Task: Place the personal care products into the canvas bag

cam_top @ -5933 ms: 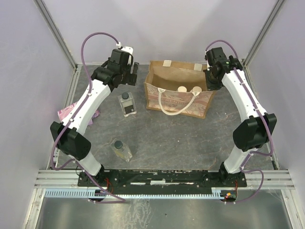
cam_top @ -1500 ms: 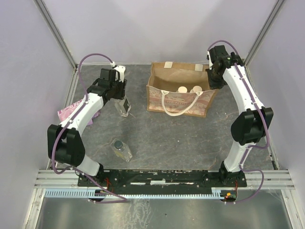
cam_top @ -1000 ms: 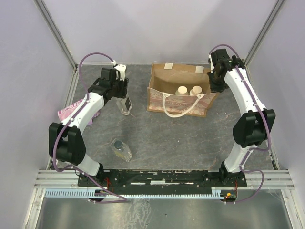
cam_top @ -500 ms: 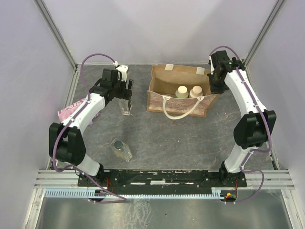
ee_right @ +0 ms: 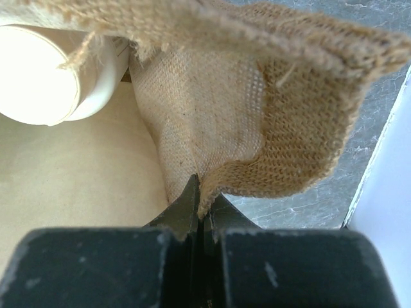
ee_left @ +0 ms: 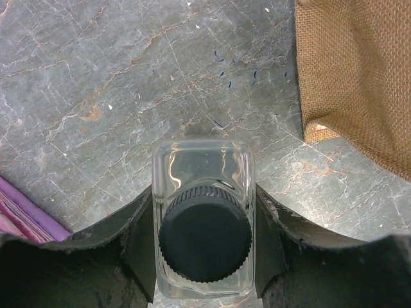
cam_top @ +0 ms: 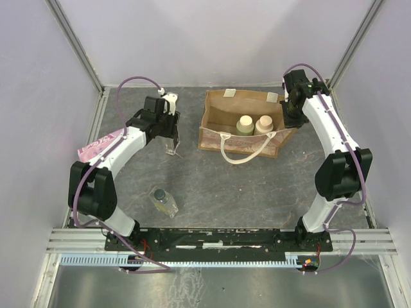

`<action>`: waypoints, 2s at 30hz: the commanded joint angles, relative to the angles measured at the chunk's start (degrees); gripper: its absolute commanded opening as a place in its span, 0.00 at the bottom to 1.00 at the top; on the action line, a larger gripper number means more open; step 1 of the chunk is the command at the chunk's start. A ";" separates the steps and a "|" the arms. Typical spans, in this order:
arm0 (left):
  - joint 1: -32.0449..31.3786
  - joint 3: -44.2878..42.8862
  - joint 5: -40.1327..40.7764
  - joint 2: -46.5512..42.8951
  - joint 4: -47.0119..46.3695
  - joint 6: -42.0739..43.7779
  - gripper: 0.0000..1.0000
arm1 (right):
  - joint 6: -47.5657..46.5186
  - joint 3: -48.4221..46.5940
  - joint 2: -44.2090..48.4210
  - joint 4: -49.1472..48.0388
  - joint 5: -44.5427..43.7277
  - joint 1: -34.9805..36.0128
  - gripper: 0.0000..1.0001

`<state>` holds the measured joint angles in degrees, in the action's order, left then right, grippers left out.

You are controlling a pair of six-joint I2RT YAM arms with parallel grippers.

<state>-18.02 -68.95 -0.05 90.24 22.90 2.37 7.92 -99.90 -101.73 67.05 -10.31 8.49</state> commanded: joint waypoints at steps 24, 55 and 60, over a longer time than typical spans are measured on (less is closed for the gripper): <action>-0.43 -34.56 -19.21 -14.81 -8.84 -15.71 0.03 | -0.85 -2.90 -4.04 3.63 0.55 0.34 0.00; -21.53 -30.92 -3.21 6.14 -12.86 -1.91 0.03 | -1.48 -4.45 -6.99 4.23 0.66 0.29 0.00; -23.27 -33.30 2.79 11.51 -11.60 -0.48 0.03 | -1.72 -4.26 -6.58 4.40 0.04 0.19 0.00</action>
<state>-40.18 -97.95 -3.66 101.41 19.31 -2.44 5.89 -103.81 -106.56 71.70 -11.94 8.49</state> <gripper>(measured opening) 0.567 0.012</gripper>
